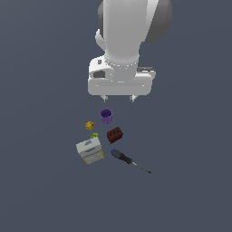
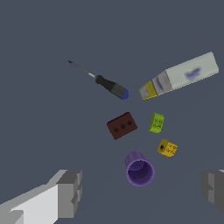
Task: Pick up a designated object from a clutter of objects.
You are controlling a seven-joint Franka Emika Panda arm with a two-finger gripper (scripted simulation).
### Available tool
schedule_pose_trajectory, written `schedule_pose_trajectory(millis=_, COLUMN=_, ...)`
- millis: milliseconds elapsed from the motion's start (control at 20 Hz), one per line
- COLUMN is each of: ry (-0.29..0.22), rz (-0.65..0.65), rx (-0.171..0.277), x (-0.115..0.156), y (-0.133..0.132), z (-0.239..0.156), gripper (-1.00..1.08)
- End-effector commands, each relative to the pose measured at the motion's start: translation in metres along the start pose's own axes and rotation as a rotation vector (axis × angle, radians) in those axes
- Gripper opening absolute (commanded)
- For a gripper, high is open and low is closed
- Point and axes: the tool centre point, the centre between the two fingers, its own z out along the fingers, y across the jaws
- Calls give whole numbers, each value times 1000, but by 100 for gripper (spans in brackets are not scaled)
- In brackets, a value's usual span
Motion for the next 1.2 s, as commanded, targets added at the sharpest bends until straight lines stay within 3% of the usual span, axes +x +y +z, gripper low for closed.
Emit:
schedule_pose_trajectory(millis=0, ry=0, rz=0, rx=0, x=0, y=0, z=0, gripper=100)
schedule_pose_trajectory(millis=550, ry=40, rz=19, rx=-13, x=3, y=1, z=-27, gripper=100)
schedule_pose_trajectory(millis=1150, ry=40, rz=49, rx=5, x=16, y=19, z=16, gripper=100)
